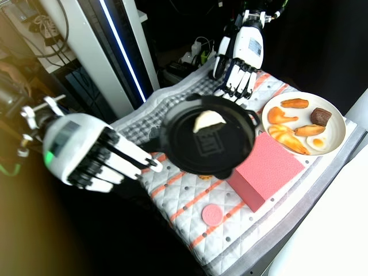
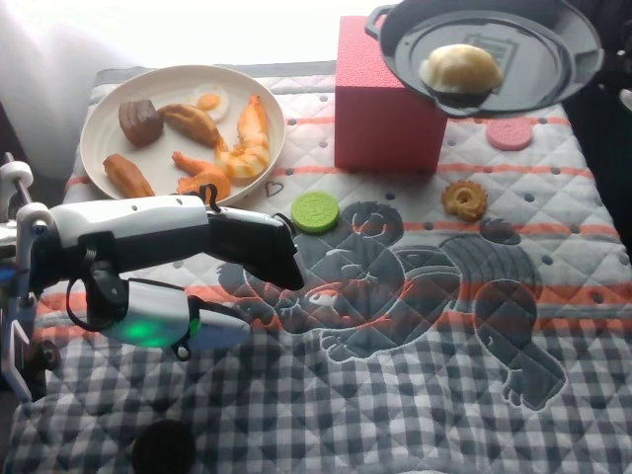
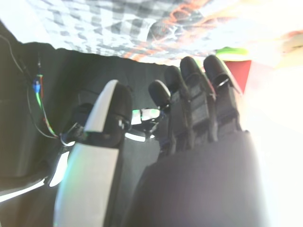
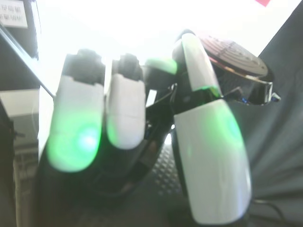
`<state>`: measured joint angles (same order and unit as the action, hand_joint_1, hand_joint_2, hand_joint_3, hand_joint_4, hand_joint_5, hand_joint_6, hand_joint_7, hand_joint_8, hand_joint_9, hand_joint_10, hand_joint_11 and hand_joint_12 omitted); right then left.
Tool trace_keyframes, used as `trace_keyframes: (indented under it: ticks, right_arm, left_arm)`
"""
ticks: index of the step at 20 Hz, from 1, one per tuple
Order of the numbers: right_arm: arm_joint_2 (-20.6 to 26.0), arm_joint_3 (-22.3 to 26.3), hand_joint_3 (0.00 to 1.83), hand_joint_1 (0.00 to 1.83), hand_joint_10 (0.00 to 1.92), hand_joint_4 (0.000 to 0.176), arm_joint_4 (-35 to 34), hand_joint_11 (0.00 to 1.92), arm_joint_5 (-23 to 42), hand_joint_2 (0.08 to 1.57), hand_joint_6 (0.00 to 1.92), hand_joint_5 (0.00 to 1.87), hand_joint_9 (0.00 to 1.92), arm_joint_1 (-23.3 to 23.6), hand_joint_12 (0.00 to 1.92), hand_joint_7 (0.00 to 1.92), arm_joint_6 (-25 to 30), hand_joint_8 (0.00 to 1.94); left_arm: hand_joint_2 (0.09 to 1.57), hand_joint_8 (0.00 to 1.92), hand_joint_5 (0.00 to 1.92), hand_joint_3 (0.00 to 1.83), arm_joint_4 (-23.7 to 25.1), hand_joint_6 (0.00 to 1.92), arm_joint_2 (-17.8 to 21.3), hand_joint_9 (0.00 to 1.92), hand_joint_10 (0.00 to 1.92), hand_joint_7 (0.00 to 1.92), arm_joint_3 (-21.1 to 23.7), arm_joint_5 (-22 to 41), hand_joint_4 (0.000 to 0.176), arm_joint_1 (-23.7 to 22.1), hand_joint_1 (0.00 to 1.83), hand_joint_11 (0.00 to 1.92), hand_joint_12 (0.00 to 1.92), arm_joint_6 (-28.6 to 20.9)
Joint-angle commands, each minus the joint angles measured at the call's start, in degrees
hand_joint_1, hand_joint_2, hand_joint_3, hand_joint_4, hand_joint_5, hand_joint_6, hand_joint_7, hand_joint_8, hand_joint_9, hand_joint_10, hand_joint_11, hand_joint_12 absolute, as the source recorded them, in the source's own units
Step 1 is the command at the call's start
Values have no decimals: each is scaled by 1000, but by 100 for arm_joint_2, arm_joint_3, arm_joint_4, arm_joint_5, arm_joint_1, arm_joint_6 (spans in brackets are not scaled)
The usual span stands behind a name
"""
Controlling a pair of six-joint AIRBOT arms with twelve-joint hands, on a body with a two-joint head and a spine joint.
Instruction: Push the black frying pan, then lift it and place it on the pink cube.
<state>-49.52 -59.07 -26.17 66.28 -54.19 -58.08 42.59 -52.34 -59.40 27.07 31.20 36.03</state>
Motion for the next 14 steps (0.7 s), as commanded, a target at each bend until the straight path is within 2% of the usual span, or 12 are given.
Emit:
trace_keyframes:
  ticks: [1,2,3,4,5,6,7,8,9,10,11,14]
  right_arm:
    - [-59,-135,0,1518,1921,0,140,1833,415,1398,1921,1439,1802,206,1921,1697,6,1941]
    - [-128,-215,0,1360,1921,0,163,1776,286,1421,1921,1418,1752,328,1921,1641,-18,1941]
    - [-229,-354,0,1350,1921,0,200,1738,121,1421,1921,1405,1713,469,1921,1601,-34,1941]
    - [-356,-522,0,1381,1921,0,265,1710,-73,1414,1921,1398,1674,654,1921,1574,-34,1941]
    - [-432,-621,0,1383,1921,0,309,1711,-198,1412,1921,1387,1667,770,1921,1560,-34,1941]
    - [-529,-747,0,1385,1921,0,369,1708,-343,1400,1921,1389,1665,906,1921,1559,-36,1941]
    - [-638,-891,0,1361,1921,0,379,1713,-485,1406,1921,1398,1675,1041,1921,1573,-67,1941]
    - [-694,-968,0,1326,1921,0,379,1708,-573,1423,1921,1396,1673,1102,1921,1573,-82,1941]
    - [-801,-1111,0,1298,1921,0,379,1691,-708,1413,1921,1405,1662,1189,1921,1567,-84,1941]
    - [-883,-1206,0,1234,1921,0,378,1630,-785,1425,1921,1424,1619,1251,1921,1536,-84,1941]
    - [-1013,-1358,0,1326,1921,0,377,1719,-948,1413,1921,1440,1680,1355,1921,1576,-84,1941]
    - [-1209,-1591,0,1441,1921,0,373,1712,-1254,1380,1921,1505,1681,1451,1921,1604,-84,1941]
  left_arm:
    - [1295,206,246,0,-183,937,24,322,440,455,4,546,0,-16,1041,0,818,-13]
    - [1294,199,250,0,-191,963,23,324,436,457,1,554,0,-15,1043,0,776,-11]
    - [1350,198,328,16,-215,759,23,367,368,516,-1,573,0,-6,891,0,759,6]
    - [1420,201,404,28,-236,1584,23,338,389,486,-3,593,0,2,834,0,861,23]
    - [1470,430,380,17,-247,1808,22,276,643,426,-5,605,0,8,791,0,946,31]
    - [1511,532,342,8,-278,1898,19,148,793,333,-15,636,0,34,735,0,861,46]
    - [1499,580,360,2,-308,1879,-3,109,889,322,-36,672,0,54,779,0,888,55]
    - [1497,744,361,0,-312,1877,-19,31,1047,235,-50,690,0,57,800,0,924,55]
    - [1480,757,201,0,-312,1343,-32,59,1027,247,-63,713,0,60,795,0,930,55]
    - [1500,783,318,11,-312,1787,-40,139,1000,283,-72,739,0,62,753,0,1056,56]
    - [1513,722,342,1,-312,1904,-40,224,844,308,-80,769,0,62,740,0,1001,56]
    - [1513,714,344,1,-312,1906,-44,247,793,315,-90,786,0,62,745,0,965,56]
